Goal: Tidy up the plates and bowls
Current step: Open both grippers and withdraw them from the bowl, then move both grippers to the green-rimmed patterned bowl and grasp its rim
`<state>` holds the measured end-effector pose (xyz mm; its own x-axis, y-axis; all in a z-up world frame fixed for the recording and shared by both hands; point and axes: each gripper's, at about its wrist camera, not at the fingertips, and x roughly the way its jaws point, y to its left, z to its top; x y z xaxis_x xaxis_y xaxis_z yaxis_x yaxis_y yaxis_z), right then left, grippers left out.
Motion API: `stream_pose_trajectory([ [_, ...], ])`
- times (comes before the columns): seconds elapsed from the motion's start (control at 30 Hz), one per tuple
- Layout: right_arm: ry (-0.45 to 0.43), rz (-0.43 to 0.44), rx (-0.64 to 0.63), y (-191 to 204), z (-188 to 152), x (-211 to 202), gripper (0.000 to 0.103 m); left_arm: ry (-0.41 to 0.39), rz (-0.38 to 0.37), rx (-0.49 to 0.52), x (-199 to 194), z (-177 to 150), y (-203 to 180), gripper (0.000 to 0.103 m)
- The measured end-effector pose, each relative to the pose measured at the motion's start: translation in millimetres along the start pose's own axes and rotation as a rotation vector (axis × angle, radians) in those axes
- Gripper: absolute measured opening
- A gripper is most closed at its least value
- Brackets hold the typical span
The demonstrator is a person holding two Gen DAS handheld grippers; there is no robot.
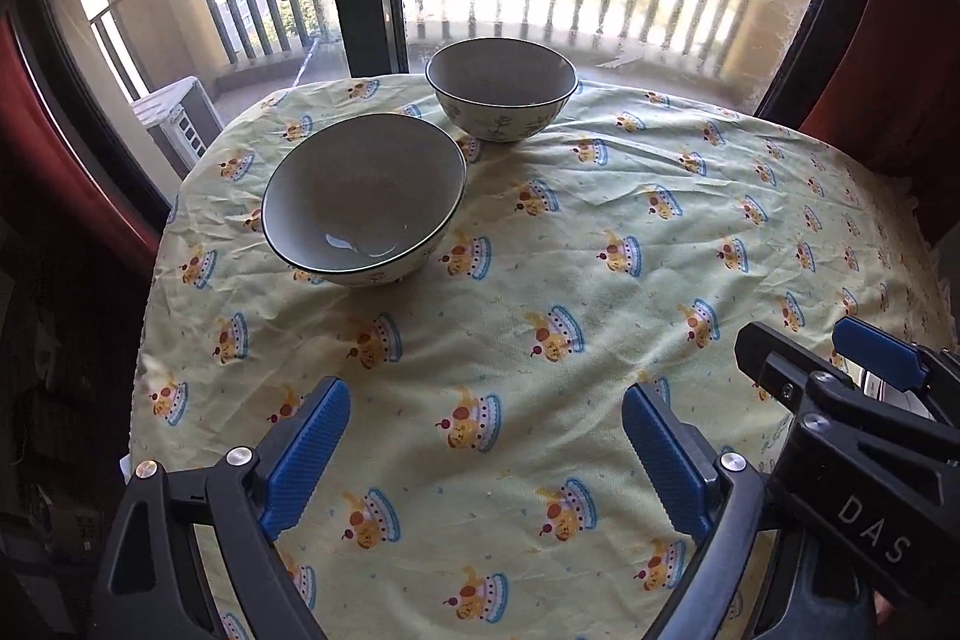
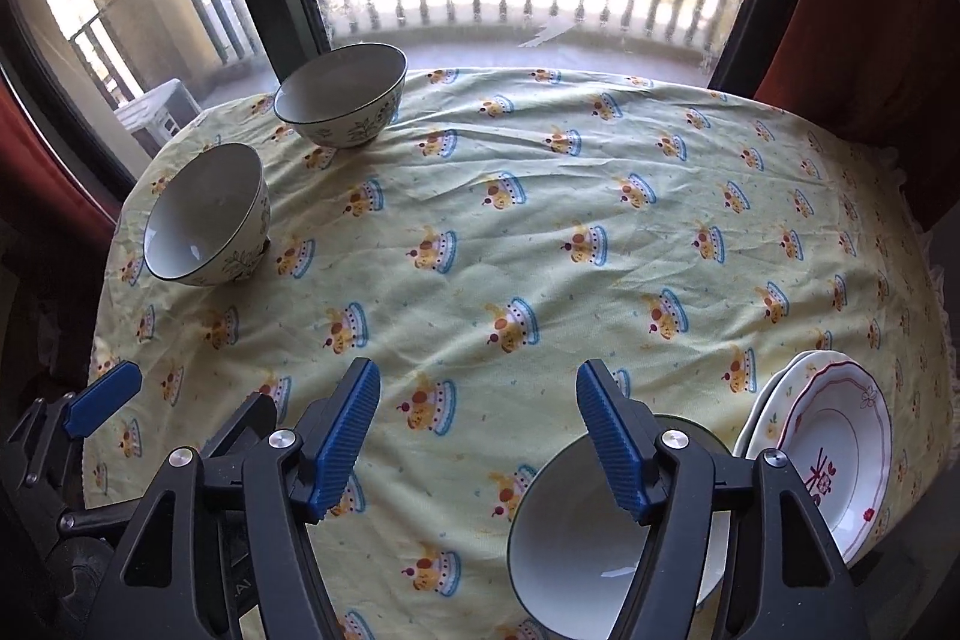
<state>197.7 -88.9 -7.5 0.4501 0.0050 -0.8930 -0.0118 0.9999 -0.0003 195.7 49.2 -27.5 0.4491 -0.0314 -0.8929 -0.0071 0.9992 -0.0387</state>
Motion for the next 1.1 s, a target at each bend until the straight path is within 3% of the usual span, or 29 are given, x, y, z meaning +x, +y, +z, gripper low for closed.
stream_pose_trajectory([
  [0.07, -0.028, 0.045, -0.008, 13.5, 3.1, 1.0, 0.071, -0.003, 0.002, 0.007, 2.6, 5.5, 12.8, 0.092],
  [0.33, -0.053, 0.052, 0.010, 59.0, 25.0, 10.8, 0.071, -0.028, 0.005, 0.023, 11.6, 32.2, 57.2, 0.092],
  [0.57, -0.071, -0.026, 0.049, 90.5, 46.5, 13.5, 0.072, -0.060, 0.042, 0.044, 22.2, 62.4, 89.0, 0.091],
  [0.83, -0.081, -0.032, 0.036, 121.1, 76.2, 37.1, 0.071, -0.052, 0.074, -0.001, 52.0, 86.2, 114.5, 0.077],
  [1.03, -0.049, -0.020, 0.067, 128.2, 88.4, 70.3, 0.060, -0.023, 0.081, -0.026, 82.9, 95.2, 123.2, 0.065],
  [1.1, -0.037, -0.011, 0.081, 128.5, 89.8, 79.3, 0.056, -0.018, 0.080, -0.029, 89.9, 96.4, 123.7, 0.056],
])
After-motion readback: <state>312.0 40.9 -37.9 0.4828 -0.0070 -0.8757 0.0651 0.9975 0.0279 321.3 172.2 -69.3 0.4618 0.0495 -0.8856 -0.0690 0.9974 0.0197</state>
